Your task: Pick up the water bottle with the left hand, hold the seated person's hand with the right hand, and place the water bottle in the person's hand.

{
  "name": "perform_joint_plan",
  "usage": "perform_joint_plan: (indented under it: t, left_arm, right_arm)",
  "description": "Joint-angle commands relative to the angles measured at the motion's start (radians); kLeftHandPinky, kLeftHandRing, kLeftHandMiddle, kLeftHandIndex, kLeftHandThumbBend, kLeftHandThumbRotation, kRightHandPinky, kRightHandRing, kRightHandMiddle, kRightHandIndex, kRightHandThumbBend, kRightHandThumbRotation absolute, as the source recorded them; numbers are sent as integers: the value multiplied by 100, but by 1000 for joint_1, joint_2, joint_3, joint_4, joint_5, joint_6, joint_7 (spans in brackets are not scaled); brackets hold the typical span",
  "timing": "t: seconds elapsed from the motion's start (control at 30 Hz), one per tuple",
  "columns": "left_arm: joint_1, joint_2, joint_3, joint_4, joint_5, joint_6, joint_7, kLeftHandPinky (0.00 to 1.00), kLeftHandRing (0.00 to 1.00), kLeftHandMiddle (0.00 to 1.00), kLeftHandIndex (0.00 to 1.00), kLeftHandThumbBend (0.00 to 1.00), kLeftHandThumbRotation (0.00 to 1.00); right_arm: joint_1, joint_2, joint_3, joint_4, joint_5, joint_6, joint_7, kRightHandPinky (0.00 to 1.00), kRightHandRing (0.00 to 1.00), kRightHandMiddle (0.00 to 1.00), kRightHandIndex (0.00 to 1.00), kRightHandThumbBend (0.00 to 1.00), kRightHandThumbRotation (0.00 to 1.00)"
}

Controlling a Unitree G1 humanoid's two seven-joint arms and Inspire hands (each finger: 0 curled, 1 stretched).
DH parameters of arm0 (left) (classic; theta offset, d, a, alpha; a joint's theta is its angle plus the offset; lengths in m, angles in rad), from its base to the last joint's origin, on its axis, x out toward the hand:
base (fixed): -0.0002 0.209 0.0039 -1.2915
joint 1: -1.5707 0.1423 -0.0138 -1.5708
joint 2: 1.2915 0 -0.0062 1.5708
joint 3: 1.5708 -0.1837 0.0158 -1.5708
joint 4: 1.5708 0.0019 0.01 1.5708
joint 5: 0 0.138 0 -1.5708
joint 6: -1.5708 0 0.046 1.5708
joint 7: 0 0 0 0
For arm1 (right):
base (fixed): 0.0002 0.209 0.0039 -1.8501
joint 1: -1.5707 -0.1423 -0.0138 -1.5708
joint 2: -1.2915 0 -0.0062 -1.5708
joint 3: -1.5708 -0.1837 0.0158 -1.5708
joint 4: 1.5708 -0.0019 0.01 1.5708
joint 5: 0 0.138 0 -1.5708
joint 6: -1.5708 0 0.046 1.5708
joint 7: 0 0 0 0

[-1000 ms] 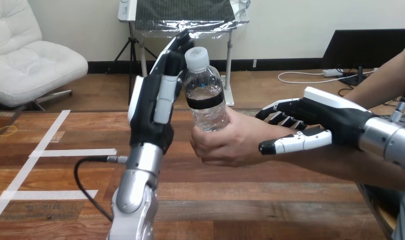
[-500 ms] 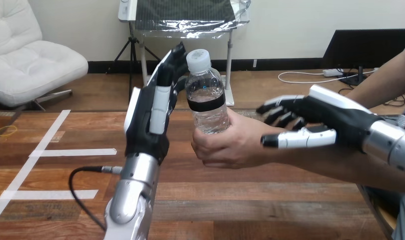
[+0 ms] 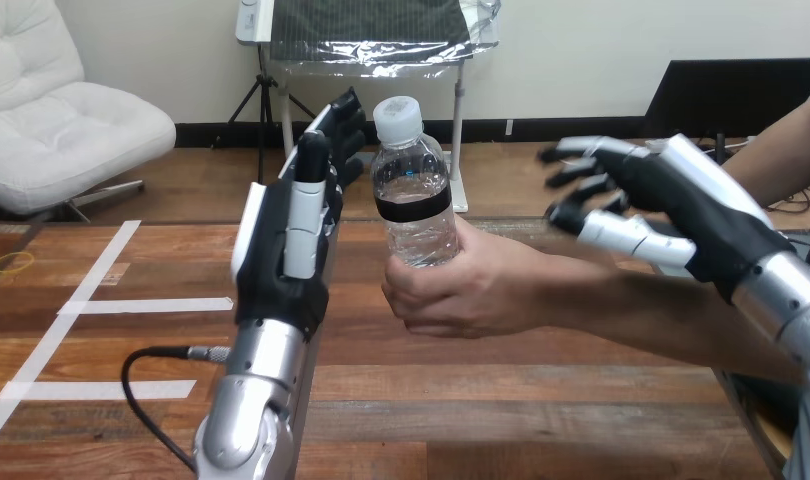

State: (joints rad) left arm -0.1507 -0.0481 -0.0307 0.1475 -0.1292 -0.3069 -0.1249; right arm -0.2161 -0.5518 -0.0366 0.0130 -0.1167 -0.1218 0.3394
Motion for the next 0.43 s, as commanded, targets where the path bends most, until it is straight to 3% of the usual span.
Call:
perform_joint_plan:
  t: [0.0,0.4]
  left_arm:
    - [15,-25,-19,-122,-21,11,-3,88,91,90,87,85,100]
    - [105,-16,-33,-272,-70,27,-25,82,88,88,85,82,100]
  right_arm:
    - [-1,70,-51,-65,64,-74,-57,61,75,79,84,100,98]
    - [82,185,-73,-173,187,-152,-111,62,76,78,83,98,100]
